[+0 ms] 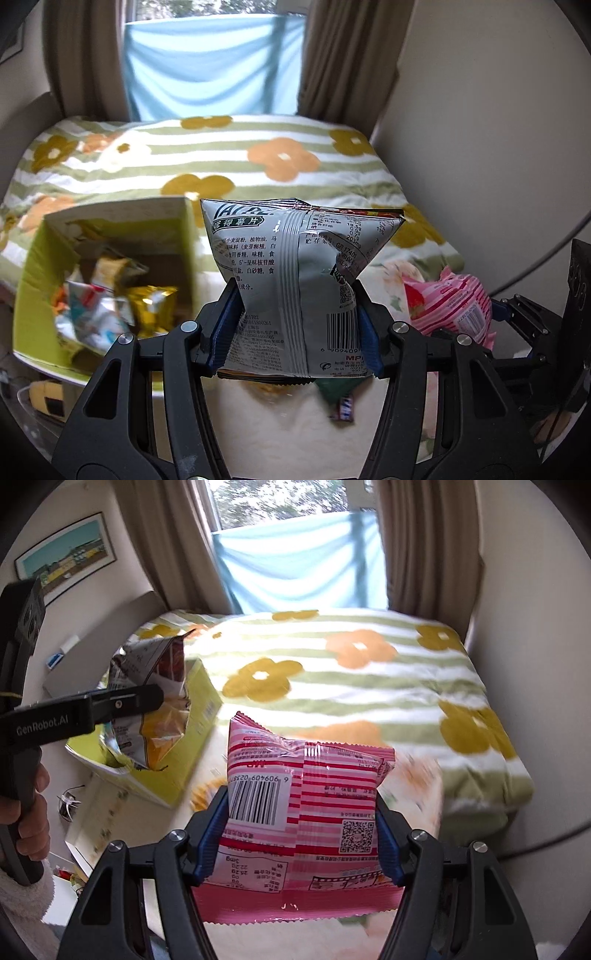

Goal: Organize snacks
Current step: 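Carry both bags over the yellow box and release them inside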

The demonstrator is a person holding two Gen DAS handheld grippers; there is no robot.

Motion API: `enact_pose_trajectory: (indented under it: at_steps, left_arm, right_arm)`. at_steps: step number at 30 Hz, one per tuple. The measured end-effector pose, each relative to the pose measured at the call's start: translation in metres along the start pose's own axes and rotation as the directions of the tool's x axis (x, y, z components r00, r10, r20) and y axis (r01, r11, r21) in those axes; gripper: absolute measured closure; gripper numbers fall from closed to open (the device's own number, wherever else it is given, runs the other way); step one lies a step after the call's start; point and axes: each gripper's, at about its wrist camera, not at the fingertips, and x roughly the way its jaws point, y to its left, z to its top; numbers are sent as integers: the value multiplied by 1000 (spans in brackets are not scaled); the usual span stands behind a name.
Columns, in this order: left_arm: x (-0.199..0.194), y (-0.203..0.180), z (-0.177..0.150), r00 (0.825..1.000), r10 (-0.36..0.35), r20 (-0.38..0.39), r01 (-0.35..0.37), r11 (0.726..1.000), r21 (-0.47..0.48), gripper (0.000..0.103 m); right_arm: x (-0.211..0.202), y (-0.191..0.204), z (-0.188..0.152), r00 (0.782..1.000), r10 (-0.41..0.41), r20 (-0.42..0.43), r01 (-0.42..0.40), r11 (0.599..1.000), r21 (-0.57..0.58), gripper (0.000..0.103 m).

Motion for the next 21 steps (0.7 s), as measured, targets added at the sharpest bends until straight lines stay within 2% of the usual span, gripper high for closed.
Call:
enact_pose_trajectory:
  at_steps: [6,13,17,21]
  left_arm:
    - [-17,83,17,999,50,20,-49,998,-46,50]
    - [-20,187,25,995,99,9,-98,989,-107,50]
    - [-6,241,27,994,103,-34,-106,986,-125,50]
    - [18,275,28,992,87,-92,-99,986,-132,50]
  right_arm:
    - [27,73,48,998,44,35,-41,996,-76,38]
    - [76,152,84,995,93,20,-90,988,-128,38]
    - [106,186,95,994,108,-5,-108,985,-133,38]
    - [134,211,102,993,110,-38,-114,986,-123,38]
